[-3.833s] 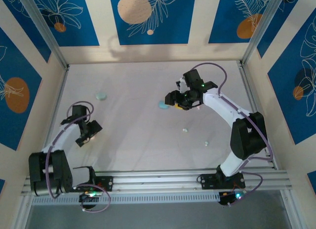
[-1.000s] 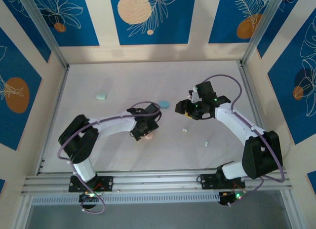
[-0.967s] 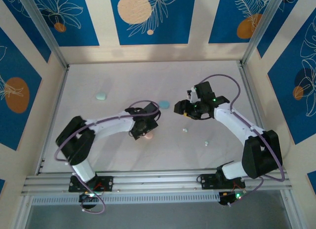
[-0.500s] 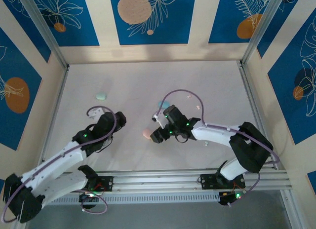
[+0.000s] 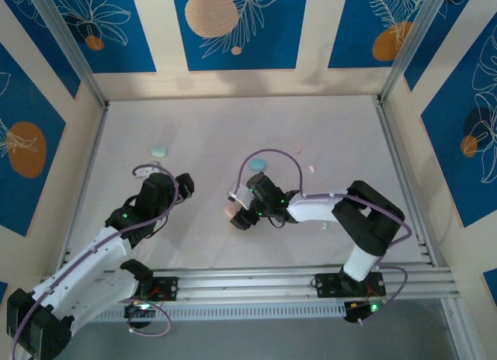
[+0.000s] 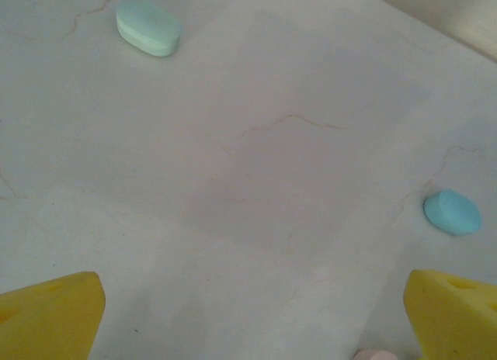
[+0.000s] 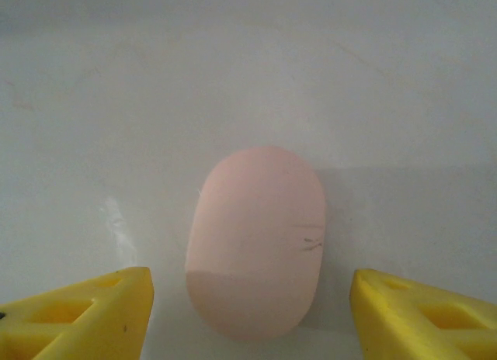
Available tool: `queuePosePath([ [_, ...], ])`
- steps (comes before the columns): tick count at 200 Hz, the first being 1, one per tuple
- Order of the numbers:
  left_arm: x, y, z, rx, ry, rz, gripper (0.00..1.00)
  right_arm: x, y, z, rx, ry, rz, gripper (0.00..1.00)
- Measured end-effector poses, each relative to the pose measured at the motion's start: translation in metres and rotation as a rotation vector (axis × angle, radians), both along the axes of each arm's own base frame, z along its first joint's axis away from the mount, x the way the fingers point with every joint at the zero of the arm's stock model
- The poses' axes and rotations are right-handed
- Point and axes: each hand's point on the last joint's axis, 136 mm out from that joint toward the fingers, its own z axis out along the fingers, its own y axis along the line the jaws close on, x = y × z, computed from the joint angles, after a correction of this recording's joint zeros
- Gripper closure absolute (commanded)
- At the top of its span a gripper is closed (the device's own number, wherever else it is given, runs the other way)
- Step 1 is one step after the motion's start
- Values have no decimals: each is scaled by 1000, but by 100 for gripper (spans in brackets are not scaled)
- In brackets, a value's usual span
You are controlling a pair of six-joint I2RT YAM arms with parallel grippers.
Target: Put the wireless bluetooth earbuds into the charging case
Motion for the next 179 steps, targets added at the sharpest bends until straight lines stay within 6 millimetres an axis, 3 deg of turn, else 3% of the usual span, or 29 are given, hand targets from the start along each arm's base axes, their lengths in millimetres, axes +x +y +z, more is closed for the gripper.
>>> queuePosePath([
  [60,1,-3,-6,17,26,-42,4,2,3,-12,-22,-9,36,41],
  [94,2,-6,-8,20,36,-71,5,6,11,-13,-15,-33,70,52],
  [123,2,-11,-12,22,55,-108,11,8,14,-12,-9,-60,104,68],
  [146,3,-19,-13,15,65,-159,15,4,14,-11,-2,-60,125,71],
  [162,4,-29,-10,-4,54,-218,16,-1,9,0,26,-56,134,71],
  [179,4,-47,-3,-45,28,-314,16,-3,4,36,107,-72,147,71],
])
